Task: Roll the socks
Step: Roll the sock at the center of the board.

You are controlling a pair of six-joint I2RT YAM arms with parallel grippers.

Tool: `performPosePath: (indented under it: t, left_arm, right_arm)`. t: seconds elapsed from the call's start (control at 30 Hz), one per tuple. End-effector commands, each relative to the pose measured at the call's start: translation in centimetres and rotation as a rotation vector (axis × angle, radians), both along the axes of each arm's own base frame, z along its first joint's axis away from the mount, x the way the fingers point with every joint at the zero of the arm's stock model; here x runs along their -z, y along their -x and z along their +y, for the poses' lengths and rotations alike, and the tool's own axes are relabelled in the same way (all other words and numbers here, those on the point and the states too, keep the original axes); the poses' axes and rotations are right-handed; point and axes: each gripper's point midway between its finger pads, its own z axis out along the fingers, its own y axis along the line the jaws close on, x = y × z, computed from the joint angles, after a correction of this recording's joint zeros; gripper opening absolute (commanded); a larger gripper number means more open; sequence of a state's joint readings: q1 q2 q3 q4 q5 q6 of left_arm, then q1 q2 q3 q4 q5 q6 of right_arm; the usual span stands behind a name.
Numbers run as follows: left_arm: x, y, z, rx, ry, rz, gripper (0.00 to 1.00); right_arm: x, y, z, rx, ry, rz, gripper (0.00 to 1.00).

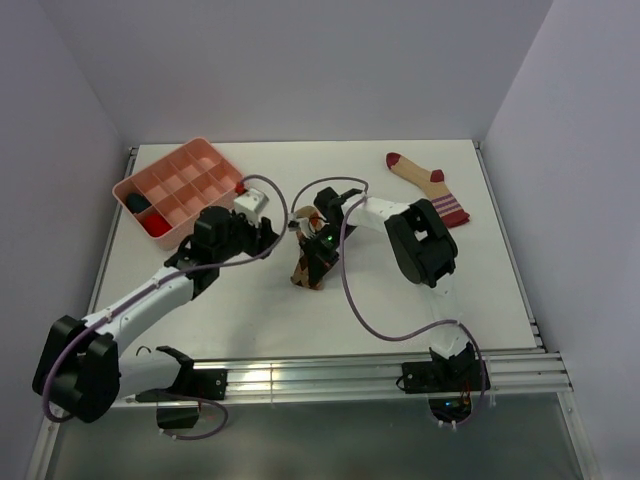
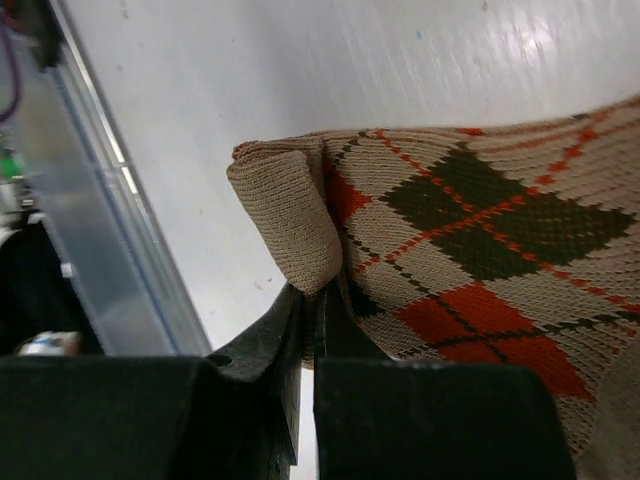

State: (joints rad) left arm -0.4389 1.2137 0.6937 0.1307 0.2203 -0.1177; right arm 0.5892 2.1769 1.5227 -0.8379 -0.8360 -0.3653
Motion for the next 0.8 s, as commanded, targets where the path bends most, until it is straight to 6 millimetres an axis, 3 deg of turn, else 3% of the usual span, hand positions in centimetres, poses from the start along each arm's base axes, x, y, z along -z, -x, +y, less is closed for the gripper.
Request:
performPosePath:
  t: [0.0,0.07,0.2,0.27,0.47,0.77]
  left_arm:
    - [-0.5,2.4,-2.8,0.18,-0.108,-0.172,0.52]
    - [0.7,4.1,-4.0,0.265,-0.139,-0.179,0.52]
    - [4.4,5.8,-5.4,0.372,-0.245,-0.117,0.53]
    - [5.2,6.4,-6.0,0.406,-0.256,-0.103,0.52]
    - [5.1,7.4,-8.0,0.501,-0.247,-0.156,0.53]
    - [7.2,9.9,-9.7,0.683,-0.314,-0.097,0.55]
  right_arm:
    - [0.5,0.8,-1.2,0.005,0.039,0.116,0.0]
    - [1.1,0.9,-1.4,0.012,0.042,0.151,0.0]
    - [1.9,1.0,-2.0,0.022,0.072,0.177,0.0]
    - [2.2,1.0,-2.2,0.024,0.078,0.182,0.0]
    - [2.5,0.6,-2.7,0.034,0.097,0.173,0.0]
    - [2.7,0.2,-3.6,0.029,0.133,0.17,0.0]
